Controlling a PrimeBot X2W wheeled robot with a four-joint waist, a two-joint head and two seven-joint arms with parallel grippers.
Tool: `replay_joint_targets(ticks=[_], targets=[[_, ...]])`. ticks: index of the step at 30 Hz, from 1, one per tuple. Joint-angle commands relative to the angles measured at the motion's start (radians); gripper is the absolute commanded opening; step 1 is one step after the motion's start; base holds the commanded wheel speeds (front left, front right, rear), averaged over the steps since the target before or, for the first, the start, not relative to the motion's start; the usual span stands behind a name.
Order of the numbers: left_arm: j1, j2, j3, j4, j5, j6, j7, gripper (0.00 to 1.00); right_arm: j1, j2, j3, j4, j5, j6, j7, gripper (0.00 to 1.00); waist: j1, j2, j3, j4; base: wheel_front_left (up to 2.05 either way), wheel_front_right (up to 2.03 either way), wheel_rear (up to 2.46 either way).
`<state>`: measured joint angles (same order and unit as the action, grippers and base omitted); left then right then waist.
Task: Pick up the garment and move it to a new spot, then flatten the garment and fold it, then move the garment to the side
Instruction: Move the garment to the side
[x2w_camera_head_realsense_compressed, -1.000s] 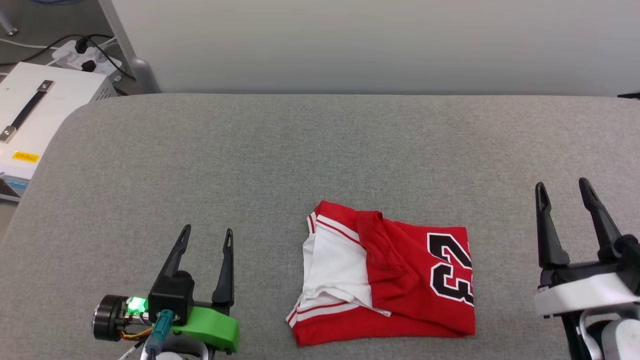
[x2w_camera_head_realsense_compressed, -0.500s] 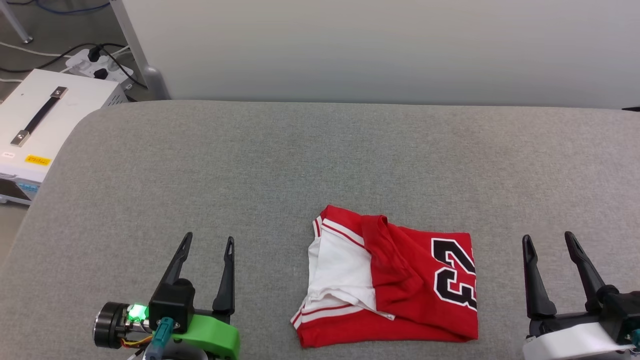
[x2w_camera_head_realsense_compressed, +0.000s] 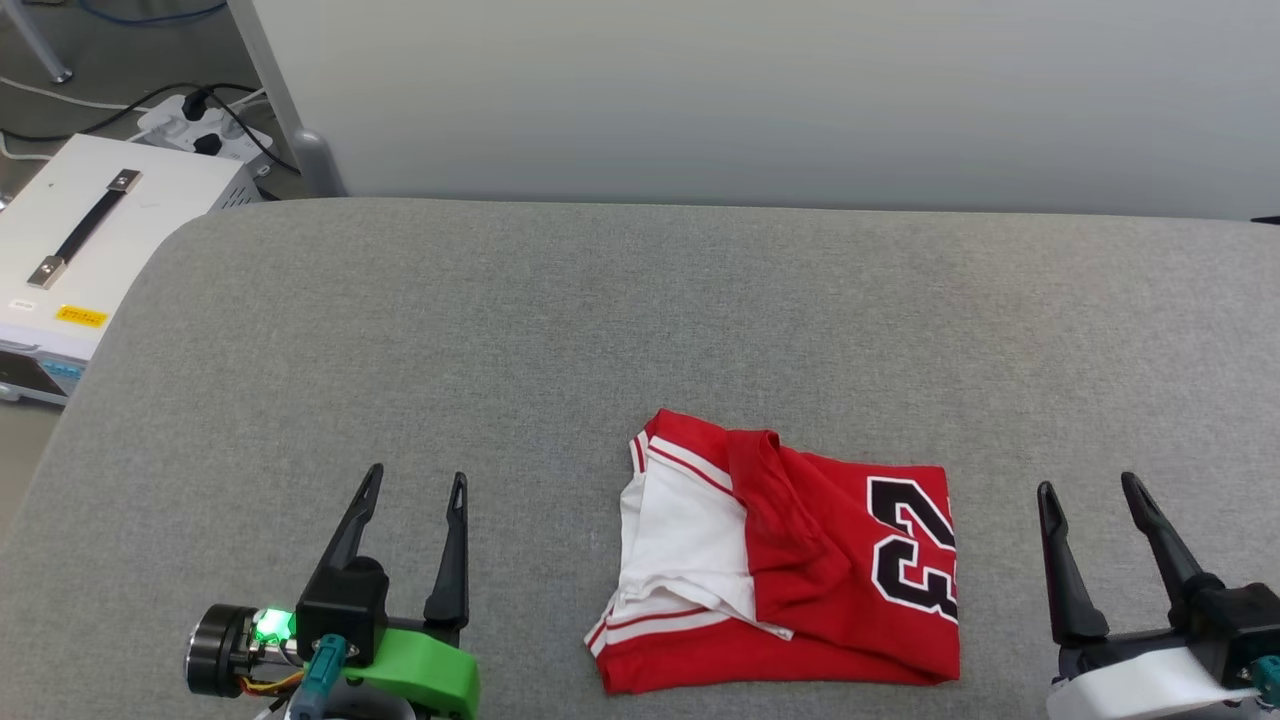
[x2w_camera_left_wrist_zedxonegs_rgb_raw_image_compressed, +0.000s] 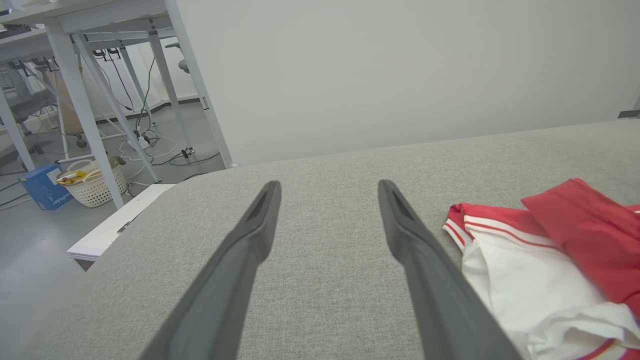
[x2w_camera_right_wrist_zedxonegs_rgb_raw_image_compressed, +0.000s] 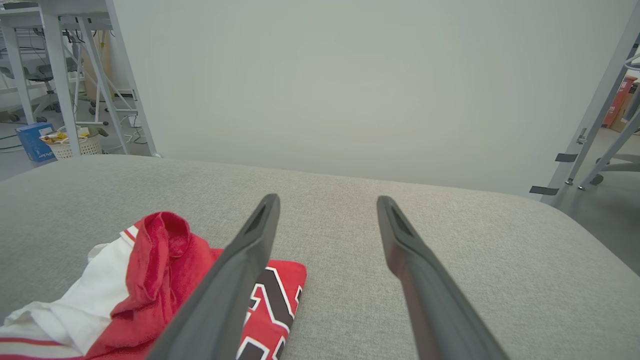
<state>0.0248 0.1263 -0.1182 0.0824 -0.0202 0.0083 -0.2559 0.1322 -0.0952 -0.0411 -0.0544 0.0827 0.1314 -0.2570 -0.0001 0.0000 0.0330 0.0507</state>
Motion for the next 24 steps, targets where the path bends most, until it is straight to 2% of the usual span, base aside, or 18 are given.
replay_joint_targets(ticks=[1, 7, 11, 15, 18, 21, 24], targets=[[0.014, -0.002, 0.004, -0.003, -0.006, 0.003, -0.006, 1.0, -0.026, -0.017, -0.001, -0.001, -0.006, -0.001, -0.005, 1.0, 0.0001, 0.0, 0.003, 0.002, 0.0, 0.0, 0.0], [0.004, -0.005, 0.003, -0.003, -0.005, 0.003, -0.006, 1.0, -0.122, -0.109, -0.025, -0.036, 0.023, -0.001, -0.004, 1.0, 0.0001, 0.0, 0.021, 0.012, 0.0, 0.0, 0.0], [-0.006, -0.008, 0.001, -0.004, -0.005, 0.004, -0.006, 1.0, -0.201, -0.189, -0.044, -0.05, 0.103, -0.001, 0.053, 1.0, 0.0001, 0.0, 0.038, 0.019, 0.0, 0.0, 0.0], [-0.014, -0.011, 0.0, -0.003, -0.005, 0.003, -0.006, 1.0, -0.265, -0.305, 0.016, -0.029, 0.262, -0.001, 0.21, 1.0, 0.0001, 0.0, 0.051, 0.025, 0.0, 0.0, 0.0], [-0.022, -0.013, -0.001, 0.0, -0.005, 0.002, -0.006, 1.0, -0.285, -0.39, 0.088, 0.008, 0.421, -0.001, 0.397, 1.0, 0.0001, 0.0, 0.059, 0.03, 0.0, 0.0, 0.0], [-0.03, -0.016, -0.003, 0.0, -0.005, 0.001, -0.006, 1.0, -0.284, -0.445, 0.146, 0.039, 0.577, -0.001, 0.582, 1.0, 0.0001, 0.0, 0.067, 0.037, 0.0, 0.0, 0.0], [-0.037, -0.02, -0.008, 0.0, -0.004, 0.0, -0.006, 1.0, -0.281, -0.48, 0.181, 0.065, 0.692, -0.001, 0.703, 1.0, 0.0001, 0.0, 0.078, 0.045, 0.0, 0.0, 0.0]])
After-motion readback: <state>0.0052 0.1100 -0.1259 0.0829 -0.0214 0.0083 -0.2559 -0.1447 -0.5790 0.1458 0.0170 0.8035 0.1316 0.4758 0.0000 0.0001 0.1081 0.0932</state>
